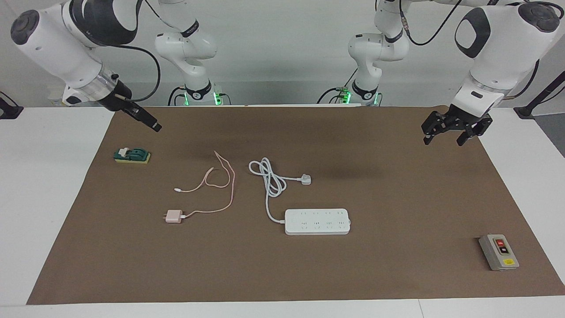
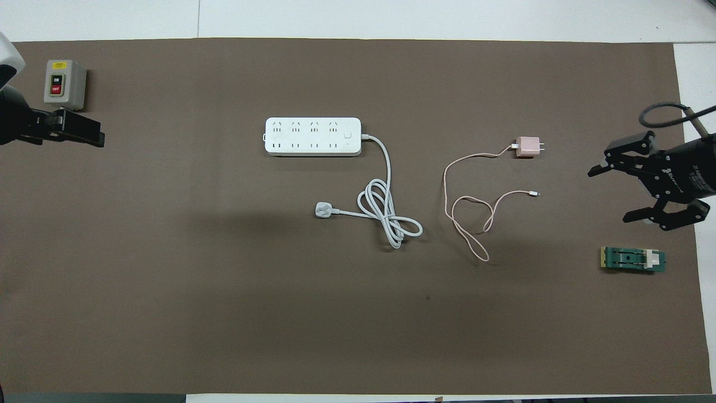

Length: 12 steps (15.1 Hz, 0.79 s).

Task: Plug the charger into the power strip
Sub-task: 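Reach the right gripper to the pink charger while the left gripper advances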

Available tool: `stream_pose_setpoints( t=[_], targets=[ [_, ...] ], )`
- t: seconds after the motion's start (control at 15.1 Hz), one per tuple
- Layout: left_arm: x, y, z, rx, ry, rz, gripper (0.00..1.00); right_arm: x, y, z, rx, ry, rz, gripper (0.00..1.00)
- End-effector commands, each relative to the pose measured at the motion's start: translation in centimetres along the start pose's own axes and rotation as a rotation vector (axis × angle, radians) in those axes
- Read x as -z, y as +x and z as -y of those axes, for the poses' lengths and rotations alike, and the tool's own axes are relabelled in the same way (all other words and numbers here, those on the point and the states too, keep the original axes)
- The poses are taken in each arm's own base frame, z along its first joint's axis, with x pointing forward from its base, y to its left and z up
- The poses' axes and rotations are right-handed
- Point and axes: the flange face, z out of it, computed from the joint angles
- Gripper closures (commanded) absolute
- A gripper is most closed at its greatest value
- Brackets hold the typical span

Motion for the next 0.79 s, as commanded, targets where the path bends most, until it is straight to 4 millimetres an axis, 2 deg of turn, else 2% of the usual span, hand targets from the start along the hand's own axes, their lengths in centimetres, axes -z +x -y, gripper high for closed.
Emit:
stream_pose_setpoints(
  t=[0.0, 0.07, 0.2, 0.26, 0.4, 0.46, 0.73],
  targets=[
    [0.0, -0.4, 0.1, -0.014, 0.015, -0.006, 0.00, -3.1, 3.4, 1.3, -0.196, 0.075, 0.072, 0.00],
    [0.1, -0.3, -0.2, -0.017, 0.016, -0.015, 0.00, -3.4, 5.0, 1.4, -0.245, 0.097, 0.075, 0.00],
    [0.3, -0.3, -0.2, -0.013, 0.016, -0.023, 0.00, -4.6, 6.5, 2.4, -0.294, 0.121, 0.088, 0.00],
    [0.2, -0.4, -0.2, -0.017, 0.014, -0.017, 0.00, -5.3, 7.9, 3.0, -0.317, 0.121, 0.098, 0.00],
    [0.1, -0.6, -0.7, -0.028, 0.012, -0.006, 0.00, -6.6, 13.0, 3.7, -0.360, 0.128, 0.146, 0.00],
    [-0.1, -0.7, -0.7, -0.029, 0.012, -0.005, 0.00, -7.5, 14.2, 4.2, -0.368, 0.128, 0.159, 0.00],
    [-0.7, -1.4, -1.2, -0.059, 0.004, 0.015, 0.00, -11.8, 16.2, 5.0, -0.409, 0.124, 0.227, 0.00]
  ],
)
